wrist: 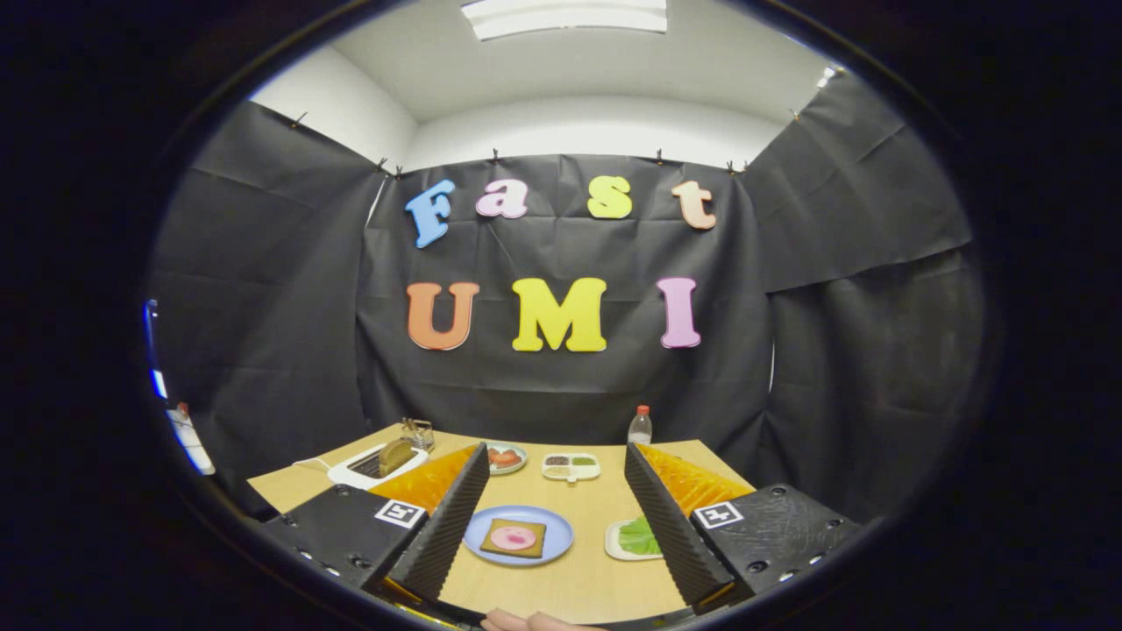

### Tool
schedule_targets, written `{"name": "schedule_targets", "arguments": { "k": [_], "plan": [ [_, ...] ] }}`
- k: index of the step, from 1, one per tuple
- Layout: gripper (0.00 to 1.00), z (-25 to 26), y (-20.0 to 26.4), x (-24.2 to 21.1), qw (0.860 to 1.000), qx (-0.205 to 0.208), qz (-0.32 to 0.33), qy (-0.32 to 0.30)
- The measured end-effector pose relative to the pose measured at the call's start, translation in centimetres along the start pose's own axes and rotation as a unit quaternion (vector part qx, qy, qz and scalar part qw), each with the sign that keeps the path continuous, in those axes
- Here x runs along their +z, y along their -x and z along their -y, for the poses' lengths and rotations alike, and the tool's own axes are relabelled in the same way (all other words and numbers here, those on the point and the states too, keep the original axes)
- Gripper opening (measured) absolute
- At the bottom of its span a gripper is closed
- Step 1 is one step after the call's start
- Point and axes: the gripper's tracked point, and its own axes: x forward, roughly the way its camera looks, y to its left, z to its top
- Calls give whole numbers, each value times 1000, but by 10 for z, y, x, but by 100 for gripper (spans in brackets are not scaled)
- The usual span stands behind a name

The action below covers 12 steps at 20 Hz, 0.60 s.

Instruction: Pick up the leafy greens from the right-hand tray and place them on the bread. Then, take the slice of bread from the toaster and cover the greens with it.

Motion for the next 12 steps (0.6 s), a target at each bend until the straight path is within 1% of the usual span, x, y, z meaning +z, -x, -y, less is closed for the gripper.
{"name": "schedule_targets", "arguments": {
  "k": [12],
  "plan": [
    [95,22,-26,-14,1000,-12,-11,-1]
  ]
}}
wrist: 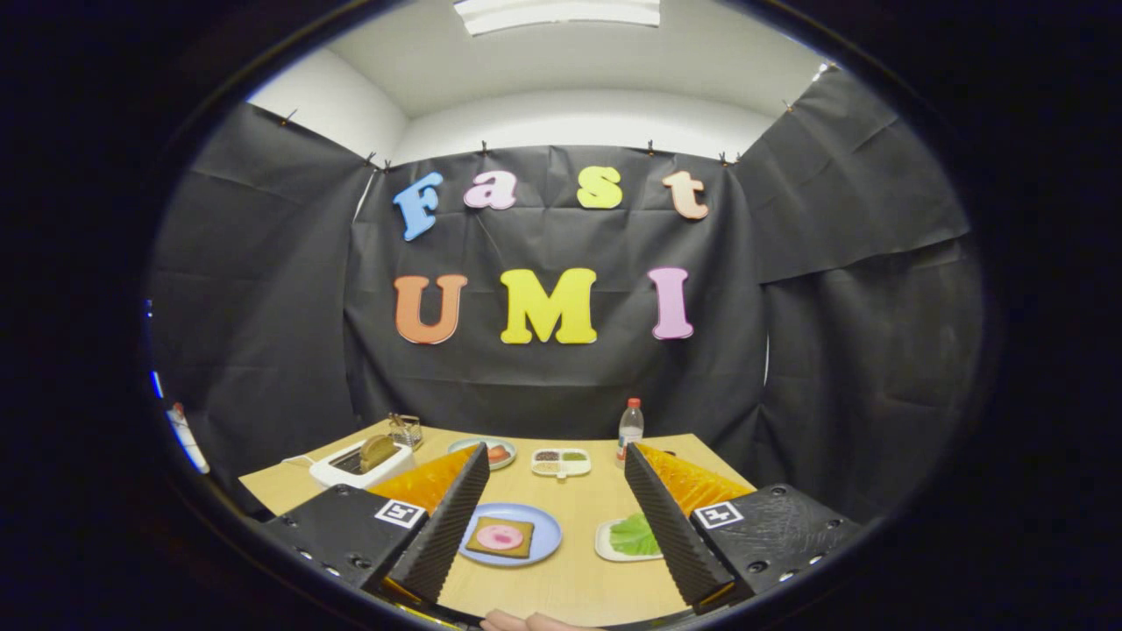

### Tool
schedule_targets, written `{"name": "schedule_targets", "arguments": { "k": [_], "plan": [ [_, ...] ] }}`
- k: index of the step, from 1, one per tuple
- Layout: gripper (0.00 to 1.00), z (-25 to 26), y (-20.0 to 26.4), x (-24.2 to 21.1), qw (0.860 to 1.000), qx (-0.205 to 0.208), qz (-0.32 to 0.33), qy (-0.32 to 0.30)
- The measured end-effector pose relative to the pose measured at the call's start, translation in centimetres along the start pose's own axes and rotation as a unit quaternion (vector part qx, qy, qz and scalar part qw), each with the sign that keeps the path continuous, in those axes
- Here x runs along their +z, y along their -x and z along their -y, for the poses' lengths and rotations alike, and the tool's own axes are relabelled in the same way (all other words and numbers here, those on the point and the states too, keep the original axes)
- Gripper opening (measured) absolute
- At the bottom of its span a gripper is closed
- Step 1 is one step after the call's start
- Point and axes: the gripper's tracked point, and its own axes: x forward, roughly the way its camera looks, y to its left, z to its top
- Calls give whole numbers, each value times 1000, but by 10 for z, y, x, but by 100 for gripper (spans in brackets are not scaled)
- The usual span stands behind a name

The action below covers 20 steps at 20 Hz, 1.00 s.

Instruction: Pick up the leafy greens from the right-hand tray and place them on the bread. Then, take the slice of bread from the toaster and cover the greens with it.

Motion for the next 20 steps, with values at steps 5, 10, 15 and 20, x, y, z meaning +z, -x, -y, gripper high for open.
{"name": "schedule_targets", "arguments": {
  "k": [5,10,15,20],
  "plan": [
    [95,25,-34,-6,1000,2,-2,-1],
    [95,84,-92,-46,999,-33,-38,16],
    [95,153,-160,-122,990,-74,-109,44],
    [96,192,-210,-207,978,-72,-190,50]
  ]
}}
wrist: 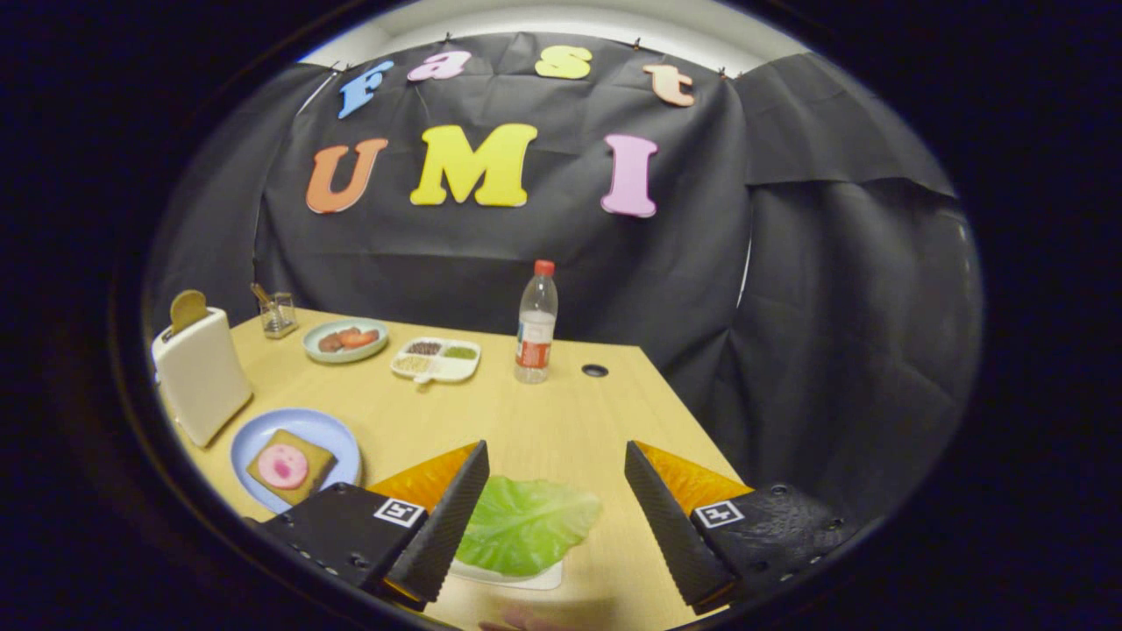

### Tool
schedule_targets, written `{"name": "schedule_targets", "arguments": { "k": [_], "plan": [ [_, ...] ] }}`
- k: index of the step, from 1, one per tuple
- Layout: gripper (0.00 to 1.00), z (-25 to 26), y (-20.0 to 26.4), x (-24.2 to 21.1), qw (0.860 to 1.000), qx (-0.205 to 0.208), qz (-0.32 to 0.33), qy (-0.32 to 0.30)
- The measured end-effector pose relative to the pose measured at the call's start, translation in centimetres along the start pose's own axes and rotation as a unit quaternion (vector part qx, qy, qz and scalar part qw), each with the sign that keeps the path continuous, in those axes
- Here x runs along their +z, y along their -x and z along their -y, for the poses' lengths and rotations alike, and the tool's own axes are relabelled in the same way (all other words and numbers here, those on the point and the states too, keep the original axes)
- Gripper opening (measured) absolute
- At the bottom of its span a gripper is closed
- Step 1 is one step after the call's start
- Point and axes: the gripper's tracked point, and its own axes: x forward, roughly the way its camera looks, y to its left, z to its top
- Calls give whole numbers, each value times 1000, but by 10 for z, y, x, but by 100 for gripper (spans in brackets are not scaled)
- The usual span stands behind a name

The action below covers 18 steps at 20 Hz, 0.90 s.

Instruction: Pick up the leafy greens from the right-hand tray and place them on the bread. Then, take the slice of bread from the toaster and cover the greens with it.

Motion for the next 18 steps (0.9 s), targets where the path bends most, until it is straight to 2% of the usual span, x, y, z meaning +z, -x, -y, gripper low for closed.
{"name": "schedule_targets", "arguments": {
  "k": [5,11,15,17,18],
  "plan": [
    [95,15,-44,-45,998,-3,-62,-23],
    [94,7,-65,-79,992,11,-119,-37],
    [62,2,-62,-73,993,14,-114,-26],
    [36,4,-60,-63,995,11,-98,-18],
    [23,-3,-58,-63,995,25,-99,-21]
  ]
}}
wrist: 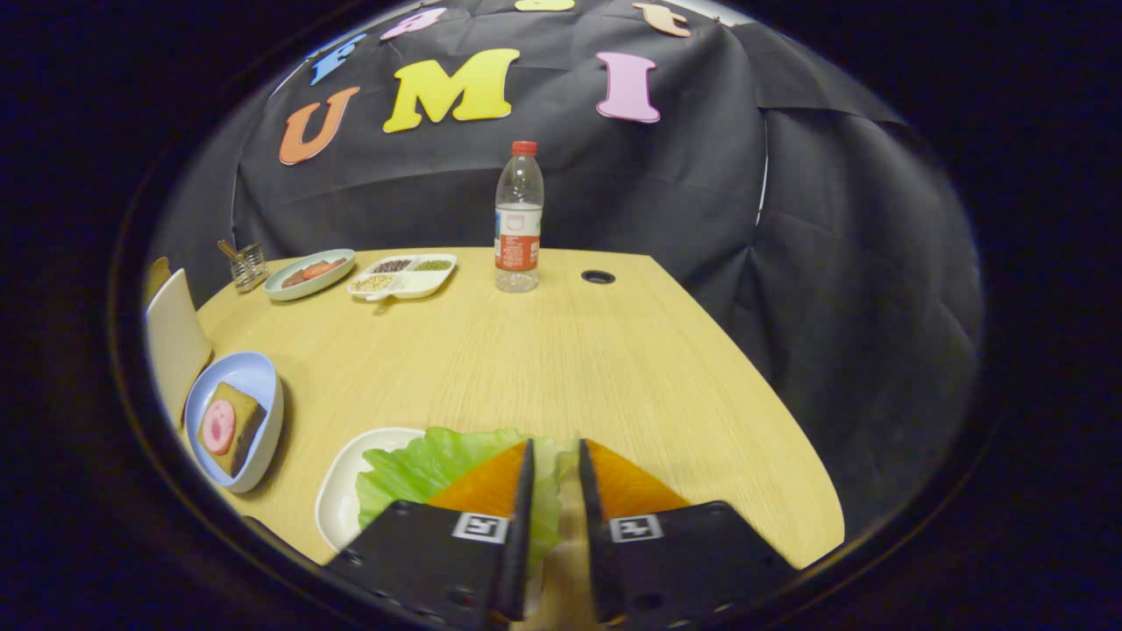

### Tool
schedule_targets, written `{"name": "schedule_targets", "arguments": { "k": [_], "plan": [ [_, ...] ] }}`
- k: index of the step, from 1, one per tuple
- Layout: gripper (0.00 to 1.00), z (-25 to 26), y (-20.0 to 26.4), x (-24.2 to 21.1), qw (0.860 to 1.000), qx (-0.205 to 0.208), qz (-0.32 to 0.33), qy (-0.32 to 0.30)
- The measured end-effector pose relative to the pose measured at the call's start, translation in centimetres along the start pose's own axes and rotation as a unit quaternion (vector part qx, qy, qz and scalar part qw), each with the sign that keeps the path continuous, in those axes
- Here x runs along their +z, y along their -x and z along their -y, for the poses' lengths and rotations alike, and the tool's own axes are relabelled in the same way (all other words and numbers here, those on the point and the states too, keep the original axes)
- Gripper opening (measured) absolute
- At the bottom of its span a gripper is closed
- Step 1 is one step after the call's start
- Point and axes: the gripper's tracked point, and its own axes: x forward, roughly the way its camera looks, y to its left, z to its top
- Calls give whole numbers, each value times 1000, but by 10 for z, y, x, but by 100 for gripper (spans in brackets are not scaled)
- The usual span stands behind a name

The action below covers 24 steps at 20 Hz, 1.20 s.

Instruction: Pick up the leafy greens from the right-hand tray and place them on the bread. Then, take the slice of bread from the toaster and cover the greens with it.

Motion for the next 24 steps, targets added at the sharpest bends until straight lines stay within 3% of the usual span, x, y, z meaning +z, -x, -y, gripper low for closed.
{"name": "schedule_targets", "arguments": {
  "k": [1,2,3,11,17,24],
  "plan": [
    [10,-4,2,-5,1000,9,-3,-1],
    [12,0,-2,-5,1000,7,-9,-6],
    [2,-3,1,-6,1000,14,-10,-10],
    [0,-8,34,18,998,34,27,-37],
    [0,-19,77,57,996,44,74,-28],
    [0,-45,107,71,995,45,94,-3]
  ]
}}
